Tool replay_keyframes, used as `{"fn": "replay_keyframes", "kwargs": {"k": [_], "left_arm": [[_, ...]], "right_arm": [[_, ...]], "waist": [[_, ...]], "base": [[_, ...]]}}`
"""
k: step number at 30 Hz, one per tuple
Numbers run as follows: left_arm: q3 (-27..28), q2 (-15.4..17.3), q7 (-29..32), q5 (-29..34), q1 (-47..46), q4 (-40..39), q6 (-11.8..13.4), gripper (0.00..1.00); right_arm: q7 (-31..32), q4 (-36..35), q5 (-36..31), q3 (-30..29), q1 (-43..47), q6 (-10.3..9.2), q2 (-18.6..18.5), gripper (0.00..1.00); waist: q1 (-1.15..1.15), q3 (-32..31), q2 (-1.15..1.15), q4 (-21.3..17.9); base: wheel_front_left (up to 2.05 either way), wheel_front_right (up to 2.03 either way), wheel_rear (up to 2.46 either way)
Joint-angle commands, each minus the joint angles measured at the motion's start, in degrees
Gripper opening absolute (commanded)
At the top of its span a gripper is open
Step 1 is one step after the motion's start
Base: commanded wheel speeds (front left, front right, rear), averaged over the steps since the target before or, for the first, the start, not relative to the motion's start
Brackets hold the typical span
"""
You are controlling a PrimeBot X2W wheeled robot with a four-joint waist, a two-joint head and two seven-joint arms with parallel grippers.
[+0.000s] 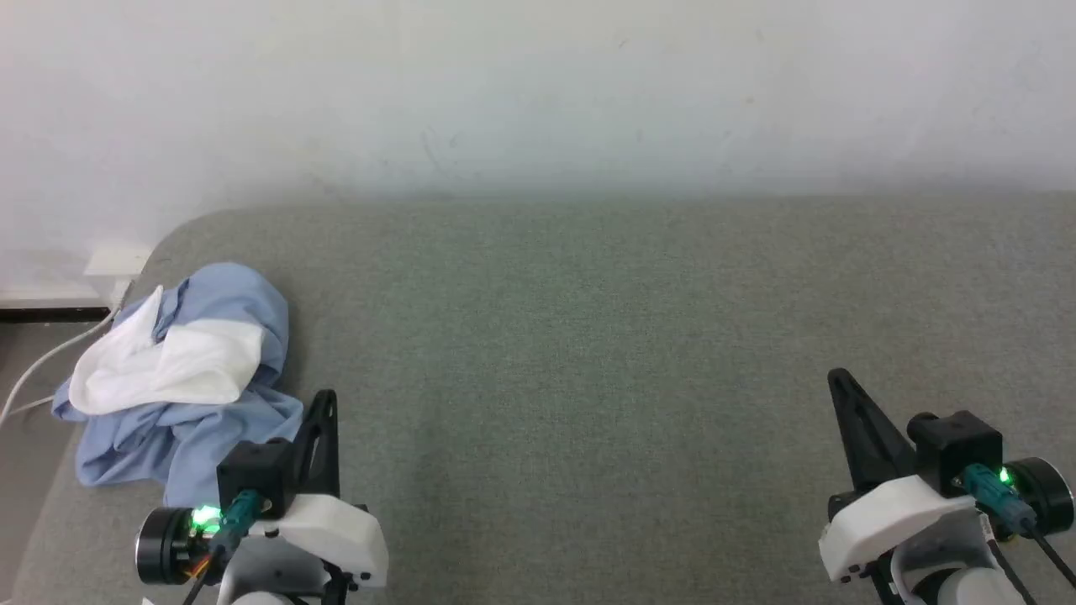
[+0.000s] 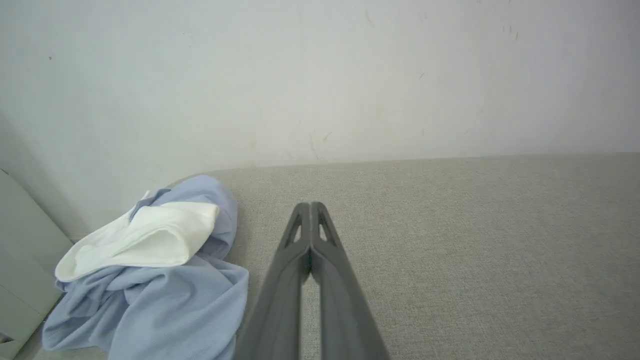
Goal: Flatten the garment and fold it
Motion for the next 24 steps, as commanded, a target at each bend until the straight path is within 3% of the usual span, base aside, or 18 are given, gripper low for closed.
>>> {"fn": "replay_keyframes", "kwargs": {"k": [1,14,15,24], "left_arm": [[0.2,-0.2,0.0,0.4,-0.7,-0.3,-0.4,0.0],[0.2,-0.2,0.0,0.4,-0.7,-0.3,-0.4,0.0],[0.0,0.0,0.0,0.0,0.0,0.0,0.0,1.0],[-0.6,0.0,-0.9,-0.8,-0.2,0.3,-0.1,1.0]], "right_arm": [[0.0,0.1,-0.4,0.0,-0.8,-0.12,0.2,0.0],[0.0,0.1,-0.4,0.0,-0.8,-0.12,0.2,0.0],[0.0,0.0,0.0,0.0,0.0,0.0,0.0,1.0],[-0.9,0.0,0.7,-0.4,0.3,-0.01,0.0,1.0]], "waist": [[0.0,0.0,0.0,0.0],[0.0,0.0,0.0,0.0],[0.0,0.0,0.0,0.0],[0.0,0.0,0.0,0.0]], "base": [[0.0,0.0,0.0],[0.0,0.0,0.0],[0.0,0.0,0.0],[0.0,0.0,0.0]]}}
